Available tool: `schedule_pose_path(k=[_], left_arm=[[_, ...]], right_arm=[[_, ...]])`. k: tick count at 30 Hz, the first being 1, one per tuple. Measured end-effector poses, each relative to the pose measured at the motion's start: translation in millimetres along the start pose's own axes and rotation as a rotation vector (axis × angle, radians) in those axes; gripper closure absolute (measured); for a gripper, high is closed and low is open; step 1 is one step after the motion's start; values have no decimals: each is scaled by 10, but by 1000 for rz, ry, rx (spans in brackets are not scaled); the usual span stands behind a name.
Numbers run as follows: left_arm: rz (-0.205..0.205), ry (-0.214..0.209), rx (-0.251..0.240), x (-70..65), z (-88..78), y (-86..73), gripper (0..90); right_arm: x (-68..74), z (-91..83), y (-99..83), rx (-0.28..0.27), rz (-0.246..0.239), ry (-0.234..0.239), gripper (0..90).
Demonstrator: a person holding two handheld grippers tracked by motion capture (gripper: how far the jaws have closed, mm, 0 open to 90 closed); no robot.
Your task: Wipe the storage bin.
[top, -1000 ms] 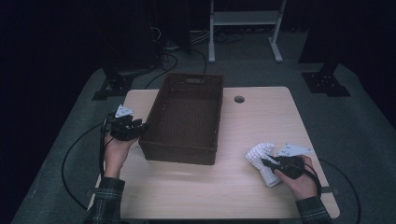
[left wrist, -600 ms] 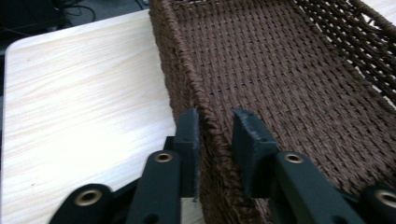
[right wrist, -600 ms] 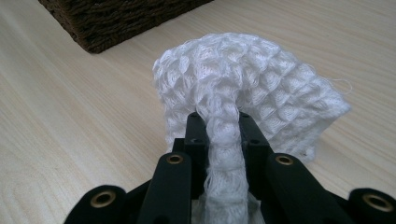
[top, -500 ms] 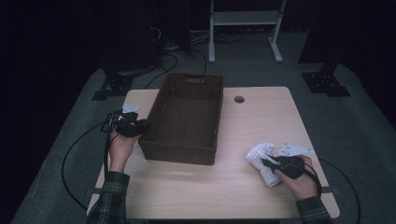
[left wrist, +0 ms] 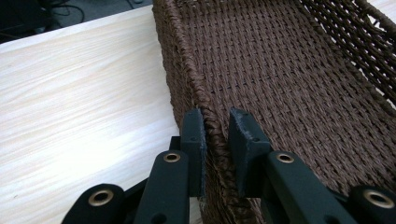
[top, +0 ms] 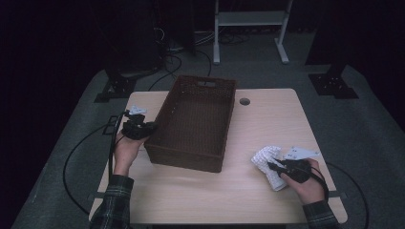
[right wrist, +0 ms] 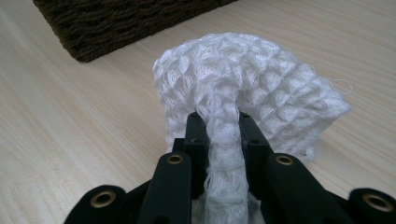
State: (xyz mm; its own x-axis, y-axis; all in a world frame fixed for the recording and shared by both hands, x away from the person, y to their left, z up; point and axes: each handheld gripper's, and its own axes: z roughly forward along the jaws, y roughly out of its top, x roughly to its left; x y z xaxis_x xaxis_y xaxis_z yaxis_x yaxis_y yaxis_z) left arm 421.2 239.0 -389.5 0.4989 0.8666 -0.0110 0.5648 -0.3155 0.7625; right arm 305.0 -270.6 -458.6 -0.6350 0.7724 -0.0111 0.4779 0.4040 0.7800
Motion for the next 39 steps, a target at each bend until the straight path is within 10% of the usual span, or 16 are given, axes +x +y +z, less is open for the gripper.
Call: schedule_pose_path(k=[12, 29, 39], left_arm=[[55, -46, 3, -98, 129, 109, 800], [55, -31, 9, 296, 274, 251, 822], [81, 18, -21, 279, 245, 292, 650]], right_arm=[[-30, -36, -11, -4, 7, -9, 771], [-39, -34, -18, -7, 7, -9, 771], [-34, -29, -19, -5, 9, -6, 771]])
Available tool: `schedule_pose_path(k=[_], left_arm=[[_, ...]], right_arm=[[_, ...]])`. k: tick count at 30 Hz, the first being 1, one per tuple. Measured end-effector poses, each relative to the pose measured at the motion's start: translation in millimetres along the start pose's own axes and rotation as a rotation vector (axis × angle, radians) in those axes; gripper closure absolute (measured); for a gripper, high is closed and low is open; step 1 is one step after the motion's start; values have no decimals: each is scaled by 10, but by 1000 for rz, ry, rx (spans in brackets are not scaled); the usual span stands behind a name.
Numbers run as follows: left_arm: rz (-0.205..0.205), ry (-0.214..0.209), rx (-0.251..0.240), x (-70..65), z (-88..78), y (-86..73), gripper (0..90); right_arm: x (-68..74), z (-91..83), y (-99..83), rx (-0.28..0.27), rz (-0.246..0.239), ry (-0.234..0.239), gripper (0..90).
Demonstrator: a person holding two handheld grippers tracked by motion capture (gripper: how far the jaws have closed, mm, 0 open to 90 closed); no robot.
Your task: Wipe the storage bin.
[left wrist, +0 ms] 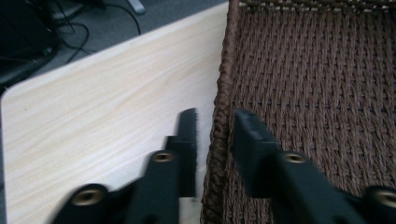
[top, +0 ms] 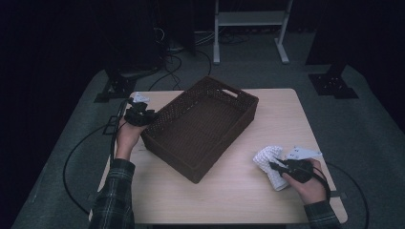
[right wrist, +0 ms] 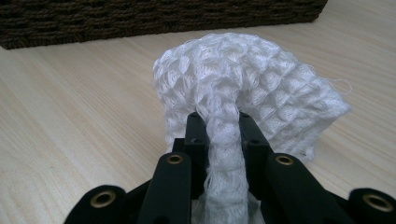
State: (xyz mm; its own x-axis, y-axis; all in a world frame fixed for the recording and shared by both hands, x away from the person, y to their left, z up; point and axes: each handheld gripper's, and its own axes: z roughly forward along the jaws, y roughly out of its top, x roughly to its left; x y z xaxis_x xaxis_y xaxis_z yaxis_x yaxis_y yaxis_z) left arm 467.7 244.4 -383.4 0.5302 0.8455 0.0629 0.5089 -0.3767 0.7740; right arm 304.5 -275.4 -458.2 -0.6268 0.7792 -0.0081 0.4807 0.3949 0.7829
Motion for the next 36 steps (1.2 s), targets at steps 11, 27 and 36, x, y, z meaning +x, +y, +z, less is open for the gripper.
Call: schedule_pose_path(k=[11, 27, 36], left_arm=[[-36, -74, -91, -253, -411, -6, 549], [19, -254, -119, -1102, -683, -162, 523], [65, -344, -97, -1464, -692, -288, 522]], right_arm=[[13, 9, 2, 2, -1, 2, 771], [32, 17, 6, 7, -5, 5, 771], [36, 17, 5, 9, -6, 5, 771]])
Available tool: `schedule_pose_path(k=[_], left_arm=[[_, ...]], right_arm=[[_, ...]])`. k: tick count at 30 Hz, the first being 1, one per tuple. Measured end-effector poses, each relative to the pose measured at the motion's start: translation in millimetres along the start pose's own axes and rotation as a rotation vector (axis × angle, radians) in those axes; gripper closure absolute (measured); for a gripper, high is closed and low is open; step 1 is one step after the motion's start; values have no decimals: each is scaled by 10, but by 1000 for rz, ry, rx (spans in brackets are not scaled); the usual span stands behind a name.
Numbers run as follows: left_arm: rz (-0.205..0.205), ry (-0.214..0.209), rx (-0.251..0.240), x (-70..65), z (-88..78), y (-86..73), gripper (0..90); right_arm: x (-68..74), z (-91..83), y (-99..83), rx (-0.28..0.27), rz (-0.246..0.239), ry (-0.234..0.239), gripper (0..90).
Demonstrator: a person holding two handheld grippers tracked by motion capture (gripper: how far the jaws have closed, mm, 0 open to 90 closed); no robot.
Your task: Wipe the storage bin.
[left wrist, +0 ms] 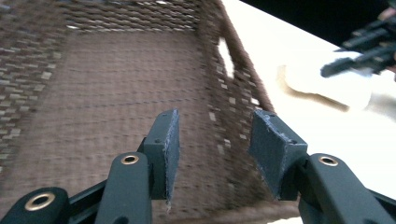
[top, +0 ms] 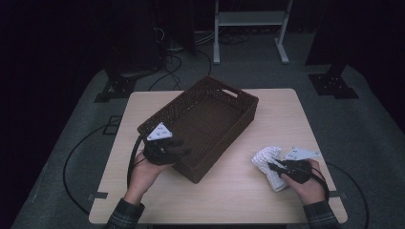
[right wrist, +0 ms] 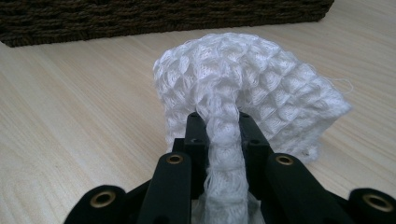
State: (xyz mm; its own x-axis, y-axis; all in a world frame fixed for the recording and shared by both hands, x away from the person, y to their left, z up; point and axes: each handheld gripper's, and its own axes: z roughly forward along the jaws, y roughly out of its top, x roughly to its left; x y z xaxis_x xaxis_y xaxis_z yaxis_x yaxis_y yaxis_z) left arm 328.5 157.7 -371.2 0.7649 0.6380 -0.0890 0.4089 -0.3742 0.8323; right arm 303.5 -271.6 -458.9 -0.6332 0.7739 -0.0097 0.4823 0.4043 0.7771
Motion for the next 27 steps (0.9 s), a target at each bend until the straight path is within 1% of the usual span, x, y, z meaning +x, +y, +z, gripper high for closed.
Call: schedule_pose_path(k=[1, 3, 4, 6, 8, 9, 11, 13, 14, 16, 17, 18, 21, 25, 27], left_arm=[[10, -26, 16, -90, 40, -33, 532], [20, -44, 28, -159, 86, -56, 547], [28, -48, 36, -176, 101, -60, 555], [25, -63, 41, -216, 152, -70, 566], [32, -81, 54, -248, 200, -77, 586], [35, -93, 53, -268, 216, -77, 600], [57, -87, 69, -317, 253, -73, 620], [61, -87, 72, -330, 266, -72, 648], [71, -94, 88, -360, 300, -75, 662], [82, -89, 102, -393, 328, -82, 713], [92, -78, 110, -399, 333, -83, 733], [97, -73, 108, -399, 337, -84, 748], [96, -80, 108, -382, 335, -79, 760], [101, -74, 111, -346, 323, -75, 774], [90, -57, 110, -290, 307, -78, 780]], right_arm=[[2, 3, 0, -1, 3, 0, 771], [6, 7, 0, -1, 1, 1, 771], [8, 9, 1, 0, 1, 2, 771], [10, 10, 2, 1, 0, 2, 771], [11, 11, 2, 1, -1, 2, 770], [11, 11, 2, 1, 0, 2, 771], [9, 11, 2, 2, 0, 2, 771], [10, 12, 2, 2, -1, 2, 770], [9, 12, 2, 3, -3, 2, 771], [12, 12, 2, 3, -3, 1, 771], [12, 10, 2, 2, -3, 2, 770], [12, 10, 2, 1, -2, 3, 771], [10, 9, 2, 1, -3, 1, 770], [12, 8, 3, 2, -7, 1, 770], [13, 7, 3, 2, -7, 0, 771]])
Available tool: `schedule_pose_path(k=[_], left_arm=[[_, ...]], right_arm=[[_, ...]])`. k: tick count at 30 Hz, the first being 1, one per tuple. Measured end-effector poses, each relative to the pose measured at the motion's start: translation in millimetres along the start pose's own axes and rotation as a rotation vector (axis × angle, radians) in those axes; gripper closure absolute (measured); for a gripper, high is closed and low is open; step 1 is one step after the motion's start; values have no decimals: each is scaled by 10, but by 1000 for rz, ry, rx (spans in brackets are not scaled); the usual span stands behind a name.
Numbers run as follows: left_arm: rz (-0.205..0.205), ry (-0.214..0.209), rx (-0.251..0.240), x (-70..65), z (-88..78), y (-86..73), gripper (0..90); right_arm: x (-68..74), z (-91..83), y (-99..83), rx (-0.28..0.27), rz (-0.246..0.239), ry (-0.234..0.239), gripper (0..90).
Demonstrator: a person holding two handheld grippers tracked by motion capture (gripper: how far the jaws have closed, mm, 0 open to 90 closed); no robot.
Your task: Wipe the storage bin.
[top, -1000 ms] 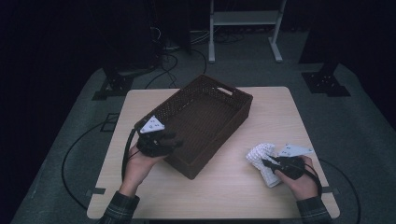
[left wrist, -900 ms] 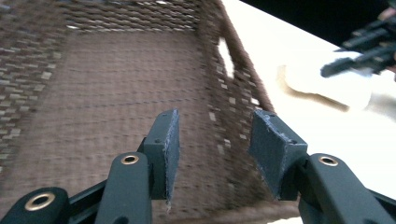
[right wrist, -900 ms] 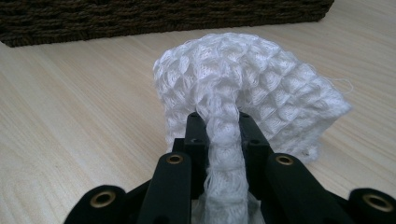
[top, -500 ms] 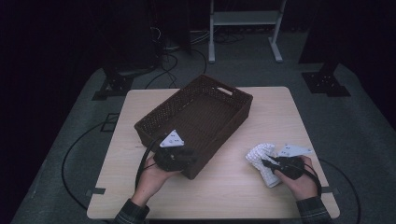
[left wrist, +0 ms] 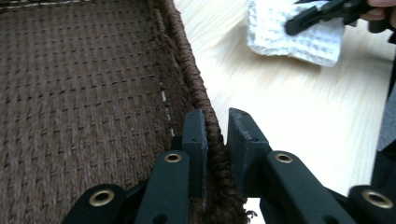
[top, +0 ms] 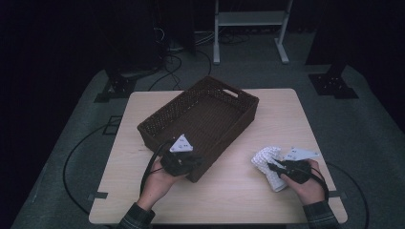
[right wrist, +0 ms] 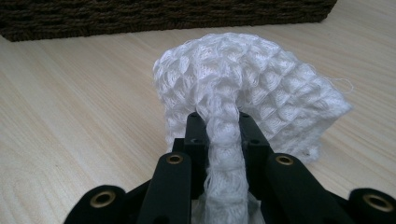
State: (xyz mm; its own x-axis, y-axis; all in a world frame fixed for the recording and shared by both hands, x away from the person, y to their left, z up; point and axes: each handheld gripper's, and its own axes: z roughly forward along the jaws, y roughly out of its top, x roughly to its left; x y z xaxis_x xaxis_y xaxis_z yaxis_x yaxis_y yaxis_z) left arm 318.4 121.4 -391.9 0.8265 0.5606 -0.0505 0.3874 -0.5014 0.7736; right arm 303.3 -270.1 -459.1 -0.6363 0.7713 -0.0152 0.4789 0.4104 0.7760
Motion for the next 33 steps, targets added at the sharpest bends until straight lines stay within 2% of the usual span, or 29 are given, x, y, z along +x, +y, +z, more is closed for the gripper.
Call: schedule_pose_path(k=[1, 2, 4, 6, 8, 13, 22, 33], left_arm=[[-10, 13, -3, 58, -19, -15, 793], [-10, 13, -3, 58, -19, -15, 800], [-30, 31, -10, 172, -58, -46, 811], [-40, 32, -14, 202, -69, -57, 816], [-59, 41, -22, 295, -112, -92, 817], [-75, 58, -23, 379, -166, -129, 816], [-70, 63, -19, 356, -186, -136, 809], [-53, 25, 4, 275, -212, -138, 824]], right_arm=[[1, 1, 0, 1, -1, 0, 771], [1, 1, 0, 1, -1, 0, 771], [5, 8, 2, -1, -1, 2, 770], [7, 11, 3, -1, -3, 2, 771], [6, 10, 3, -1, -2, 1, 771], [5, 7, 1, 1, 1, 2, 770], [4, 6, 0, 2, 4, 1, 770], [-1, 0, -2, -2, 2, 0, 771]])
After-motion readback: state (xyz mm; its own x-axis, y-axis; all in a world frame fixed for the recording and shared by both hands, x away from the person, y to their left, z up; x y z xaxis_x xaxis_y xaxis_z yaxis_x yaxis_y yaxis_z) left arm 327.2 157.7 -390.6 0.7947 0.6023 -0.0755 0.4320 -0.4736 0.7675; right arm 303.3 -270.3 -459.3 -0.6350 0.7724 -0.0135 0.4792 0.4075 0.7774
